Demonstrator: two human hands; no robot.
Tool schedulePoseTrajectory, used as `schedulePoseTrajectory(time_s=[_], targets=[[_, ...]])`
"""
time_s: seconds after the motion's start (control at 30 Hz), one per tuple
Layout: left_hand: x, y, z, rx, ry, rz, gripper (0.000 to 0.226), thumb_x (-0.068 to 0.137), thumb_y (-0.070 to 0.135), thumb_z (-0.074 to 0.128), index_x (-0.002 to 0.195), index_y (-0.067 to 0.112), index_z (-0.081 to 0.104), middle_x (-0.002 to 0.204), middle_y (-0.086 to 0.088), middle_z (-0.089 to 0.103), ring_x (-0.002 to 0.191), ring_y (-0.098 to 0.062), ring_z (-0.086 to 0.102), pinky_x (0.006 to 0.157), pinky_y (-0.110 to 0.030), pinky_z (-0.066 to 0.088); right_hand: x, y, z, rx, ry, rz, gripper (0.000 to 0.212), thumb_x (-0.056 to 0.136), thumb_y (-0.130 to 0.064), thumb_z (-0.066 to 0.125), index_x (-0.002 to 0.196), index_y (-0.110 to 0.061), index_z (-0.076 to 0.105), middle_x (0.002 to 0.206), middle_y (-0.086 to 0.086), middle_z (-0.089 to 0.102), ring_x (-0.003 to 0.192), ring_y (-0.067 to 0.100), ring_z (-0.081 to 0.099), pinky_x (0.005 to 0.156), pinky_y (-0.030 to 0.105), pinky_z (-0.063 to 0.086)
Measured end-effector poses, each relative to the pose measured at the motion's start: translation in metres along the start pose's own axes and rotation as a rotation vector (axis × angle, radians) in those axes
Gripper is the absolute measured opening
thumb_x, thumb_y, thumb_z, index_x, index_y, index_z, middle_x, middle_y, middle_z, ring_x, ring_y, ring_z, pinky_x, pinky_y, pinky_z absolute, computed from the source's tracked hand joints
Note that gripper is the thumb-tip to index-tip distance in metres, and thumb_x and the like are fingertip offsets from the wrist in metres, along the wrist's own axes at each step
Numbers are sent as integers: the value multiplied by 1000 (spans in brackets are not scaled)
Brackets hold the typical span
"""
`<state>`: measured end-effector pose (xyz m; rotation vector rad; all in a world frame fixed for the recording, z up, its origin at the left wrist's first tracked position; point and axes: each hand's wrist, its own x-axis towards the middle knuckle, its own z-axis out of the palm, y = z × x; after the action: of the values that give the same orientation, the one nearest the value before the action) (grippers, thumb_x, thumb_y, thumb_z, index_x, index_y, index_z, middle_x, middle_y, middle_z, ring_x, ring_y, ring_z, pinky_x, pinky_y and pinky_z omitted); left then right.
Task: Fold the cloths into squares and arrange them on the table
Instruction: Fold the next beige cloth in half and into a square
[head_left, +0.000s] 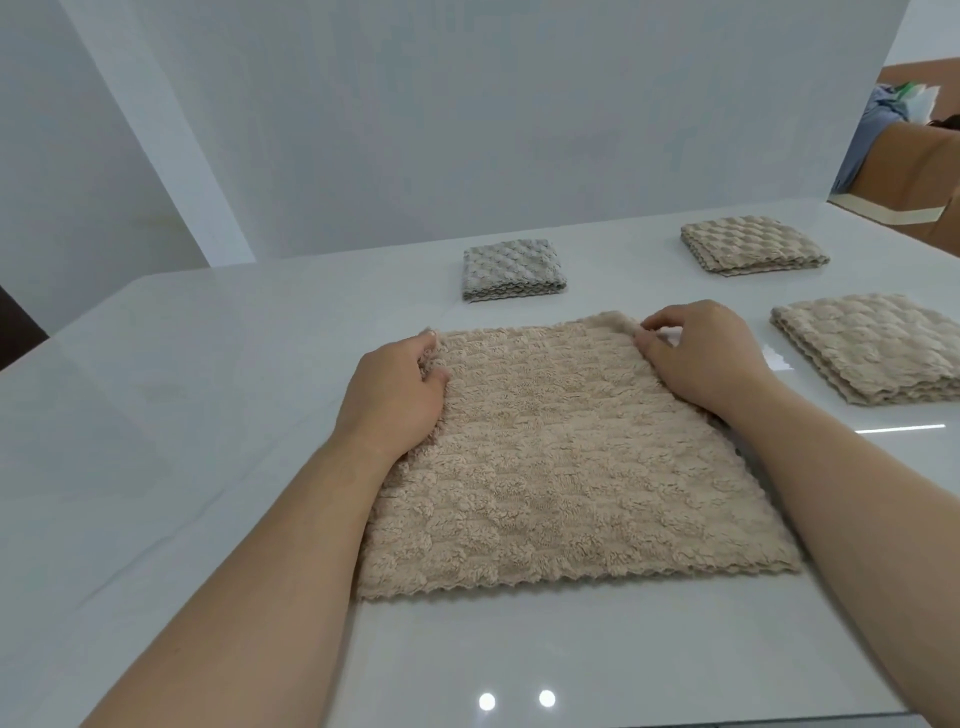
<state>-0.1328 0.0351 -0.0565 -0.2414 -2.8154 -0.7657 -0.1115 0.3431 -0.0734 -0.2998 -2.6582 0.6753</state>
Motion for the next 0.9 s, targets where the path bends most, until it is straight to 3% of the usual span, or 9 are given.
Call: schedulePoseTrajectory(time_s=[0.23,0.37,0.47,0.53,0.63,0.73,0.8,0.9], targets=[[-3,2,-2,-94,82,77,40,94,22,68,134,23,63,130,6,66,116,-16,62,98,-22,39,-10,-19,-12,126,73,-144,13,97,-36,61,103,-28,70,118,-4,63,114,16,54,95,29,38],[0,1,-1,-119,117,110,42,91,19,70,133,20,62,128,2,62,116,-15,59,96,-20,37,-26,-41,-24,307,33,-198,11,99,-35,60,105,-29,67,106,-17,64,89,2,54,77,17,39],[0,1,-1,-141,146,87,51,92,21,70,140,19,54,136,0,56,121,-12,52,103,-22,34,-34,-49,-25,462,-35,-209,6,101,-33,58,105,-33,62,89,-15,68,68,7,58,68,24,47],[0,0,-2,-166,159,57,57,91,20,71,144,20,49,140,0,54,124,-13,51,106,-26,36,-37,-52,-23,468,-68,-238,9,104,-26,53,107,-33,58,75,-7,66,55,6,51,58,26,43],[-1,0,-3,-207,147,27,63,90,18,72,147,20,45,143,-2,54,126,-20,55,108,-34,42,-39,-55,-21,434,-108,-255,14,107,-23,45,112,-35,51,71,-5,60,51,1,47,50,16,38],[-1,-1,-3,-211,140,47,66,90,21,72,149,21,44,143,-1,56,122,-23,59,108,-40,44,-39,-54,-20,432,-189,-210,18,108,-29,42,121,-40,48,74,-4,57,54,3,46,58,26,43],[-1,0,-4,-204,137,65,66,89,19,71,150,23,45,138,3,58,116,-20,59,102,-31,44,-40,-55,-21,460,-263,-168,30,104,-23,46,127,-43,48,77,-4,58,56,7,46,58,30,43],[-4,5,-8,-272,106,57,64,88,4,58,146,28,51,116,15,59,108,-7,55,90,-14,38,-43,-56,-26,464,-333,-208,53,92,-9,56,134,-40,46,88,-5,62,50,1,50,50,17,43]])
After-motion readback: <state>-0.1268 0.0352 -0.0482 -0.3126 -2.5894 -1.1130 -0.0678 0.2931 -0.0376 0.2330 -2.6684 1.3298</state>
